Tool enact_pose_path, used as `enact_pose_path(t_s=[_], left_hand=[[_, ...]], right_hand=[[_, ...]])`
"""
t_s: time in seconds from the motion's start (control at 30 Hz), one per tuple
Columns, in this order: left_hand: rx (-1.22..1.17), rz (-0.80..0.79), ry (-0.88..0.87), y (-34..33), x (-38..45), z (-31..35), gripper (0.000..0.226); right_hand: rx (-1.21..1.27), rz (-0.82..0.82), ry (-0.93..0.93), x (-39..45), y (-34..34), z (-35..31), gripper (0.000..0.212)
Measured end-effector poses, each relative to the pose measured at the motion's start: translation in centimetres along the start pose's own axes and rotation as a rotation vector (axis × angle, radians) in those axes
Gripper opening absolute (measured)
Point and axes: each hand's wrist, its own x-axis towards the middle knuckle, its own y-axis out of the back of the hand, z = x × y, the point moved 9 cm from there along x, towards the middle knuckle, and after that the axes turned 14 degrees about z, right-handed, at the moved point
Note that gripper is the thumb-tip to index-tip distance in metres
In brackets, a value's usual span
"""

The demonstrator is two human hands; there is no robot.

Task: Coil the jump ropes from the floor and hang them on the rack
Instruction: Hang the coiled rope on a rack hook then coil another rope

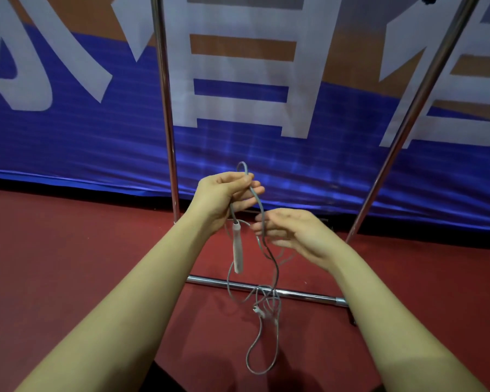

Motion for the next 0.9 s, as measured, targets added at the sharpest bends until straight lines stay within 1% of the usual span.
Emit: enact_pose_path(t_s=[0.07,0.13,0.2,0.3,0.37,0.47,0.53,0.6,0.7,0.8,0.87,0.9], left_hand=[[-0.021,0.046,-0.020,0.7,0.4,0.2,0.002],[-0.010,0.058,-0.027,0.9,0.5,0.1,0.003],[0.021,0.028,-0.006,0.6,0.5,-0.3,0.007],[0.121,-0.031,0.062,0.1,0.4,-1.3,0.018],[0.202,-0.079,0.085,-0.2,0.1,-2.0,0.016],[0.391,-0.185,0.077,-0.6,-0.4,-3.5,0.021],[0.552,-0.269,0.042,-0.9,-0.9,-4.4,0.024],[0.649,-0.333,0.007,-1.4,-1.6,-5.0,0.027],[0.641,-0.386,0.019,-2.3,-2.3,-5.6,0.016],[0.581,-0.386,0.027,-2.8,-2.5,-5.3,0.011],[0.527,-0.360,0.012,-2.8,-2.3,-4.6,0.013],[0.482,-0.340,0.007,-2.7,-2.1,-4.1,0.013]], right_hand=[[-0.012,-0.043,0.026,-0.3,-0.6,-0.3,0.016],[-0.031,-0.016,0.060,-0.4,-0.3,-0.7,0.017],[-0.009,0.022,0.092,-0.4,0.3,-1.3,0.018],[0.187,0.111,0.148,-0.3,2.0,-2.8,0.017],[0.340,0.193,0.161,-0.3,3.4,-3.5,0.017],[0.528,0.271,0.163,-0.3,5.1,-4.0,0.018],[0.646,0.295,0.160,-0.3,5.8,-4.1,0.018],[0.733,0.303,0.151,-0.3,6.0,-4.1,0.019],[0.799,0.319,0.144,-0.2,6.2,-4.0,0.019],[0.861,0.361,0.133,-0.1,6.8,-3.7,0.019],[0.838,0.378,0.132,0.0,7.2,-3.3,0.017],[0.786,0.379,0.126,0.1,7.2,-3.1,0.017]])
